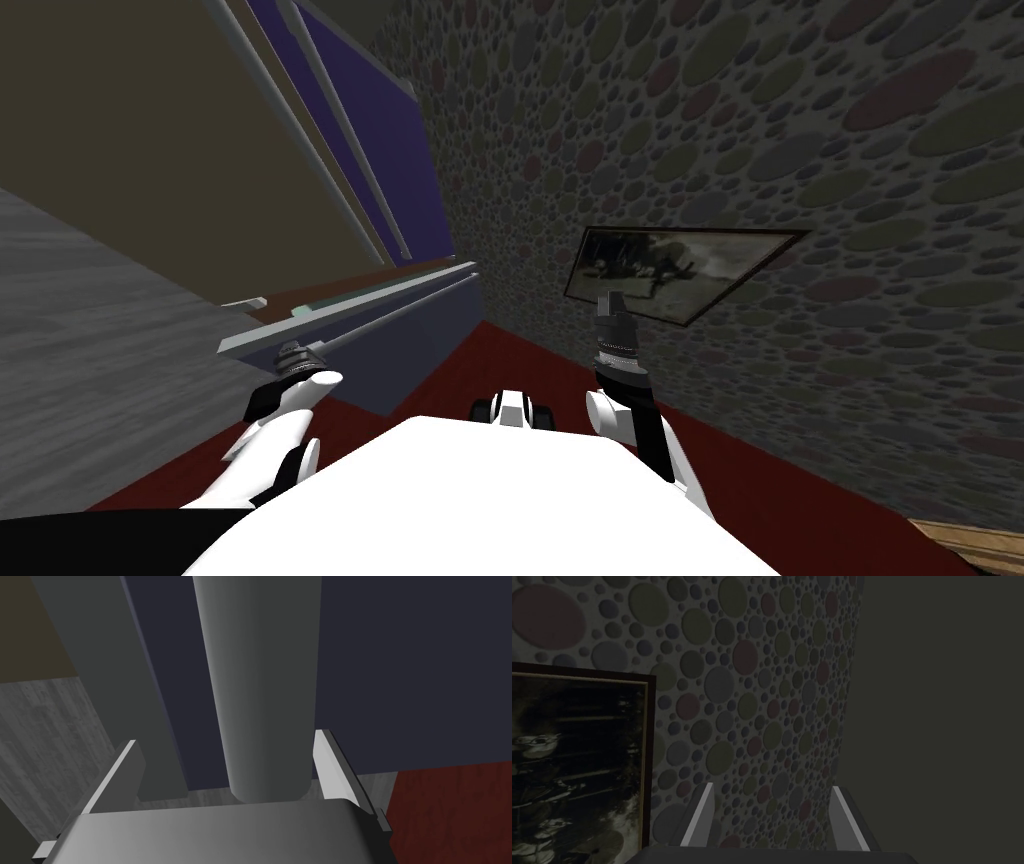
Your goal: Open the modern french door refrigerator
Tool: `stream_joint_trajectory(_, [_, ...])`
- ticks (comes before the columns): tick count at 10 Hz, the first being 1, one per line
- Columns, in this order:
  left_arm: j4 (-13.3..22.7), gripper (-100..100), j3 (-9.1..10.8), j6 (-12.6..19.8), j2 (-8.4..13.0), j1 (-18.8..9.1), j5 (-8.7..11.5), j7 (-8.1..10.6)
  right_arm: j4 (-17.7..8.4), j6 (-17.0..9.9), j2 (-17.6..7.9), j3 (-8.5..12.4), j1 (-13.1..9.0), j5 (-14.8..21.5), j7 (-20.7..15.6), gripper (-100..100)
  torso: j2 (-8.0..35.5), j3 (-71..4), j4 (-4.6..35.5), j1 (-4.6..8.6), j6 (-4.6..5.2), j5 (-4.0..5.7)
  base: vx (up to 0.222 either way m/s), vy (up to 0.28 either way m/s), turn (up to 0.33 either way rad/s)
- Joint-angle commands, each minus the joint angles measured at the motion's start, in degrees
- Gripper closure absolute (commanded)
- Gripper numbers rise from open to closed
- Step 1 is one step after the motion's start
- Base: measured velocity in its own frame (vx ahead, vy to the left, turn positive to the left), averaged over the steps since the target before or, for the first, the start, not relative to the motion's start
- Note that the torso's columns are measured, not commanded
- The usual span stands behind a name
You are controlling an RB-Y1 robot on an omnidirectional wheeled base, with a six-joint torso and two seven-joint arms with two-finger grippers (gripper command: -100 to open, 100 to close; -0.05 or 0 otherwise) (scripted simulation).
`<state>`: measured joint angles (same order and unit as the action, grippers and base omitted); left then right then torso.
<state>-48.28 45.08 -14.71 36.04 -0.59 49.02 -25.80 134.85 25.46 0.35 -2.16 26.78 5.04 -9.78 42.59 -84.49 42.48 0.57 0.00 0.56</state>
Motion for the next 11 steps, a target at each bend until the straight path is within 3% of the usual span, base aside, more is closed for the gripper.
stream_joint_trajectory(1, [0.46,-100,-4.4,0.63,2.18,-1.26,-1.99,4.51,0.0,0.0,0.0,0.0,0.0,0.0,0.0,0,0.03,0.01,0.03,-0.05,-0.18,0.08,0.112,-0.041,0.276])
stream_joint_trajectory(4, [0.46,-100,-4.4,0.63,2.18,-1.26,-1.99,4.51,-0.01,-0.01,0.0,0.0,-0.03,0.0,0.0,0,0.09,0.08,0.09,-0.01,0.21,0.0,0.01,-0.004,0.001])
stream_joint_trajectory(5, [0.94,-100,-7.57,1.26,3.65,-1.86,-3.67,7.76,-0.01,-0.01,0.0,0.0,-0.03,0.0,0.0,0,-0.03,0.01,0.05,0.03,0.18,0.02,0.067,-0.041,0.286])
stream_joint_trajectory(6, [0.94,-100,-8.01,1.26,3.65,-1.86,-3.67,8.19,-0.01,0.0,0.0,0.0,0.0,0.0,0.0,0,-0.25,-0.16,-0.02,0.19,-0.23,0.17,0.106,-0.066,0.247])
stream_joint_trajectory(9, [1.91,-100,-14.25,2.53,6.58,-3.06,-7.03,13.81,0.0,0.0,0.0,0.0,0.0,0.0,0.0,0,0.08,0.03,0.09,0.03,-0.23,0.16,0.141,-0.07,0.346])
stream_joint_trajectory(11, [1.91,-100,-15.23,2.53,6.58,-3.06,-7.03,15.57,0.0,0.0,0.0,0.0,-0.01,0.0,0.0,0,0.32,0.19,0.14,-0.06,-0.36,0.1,0.081,-0.045,0.167])
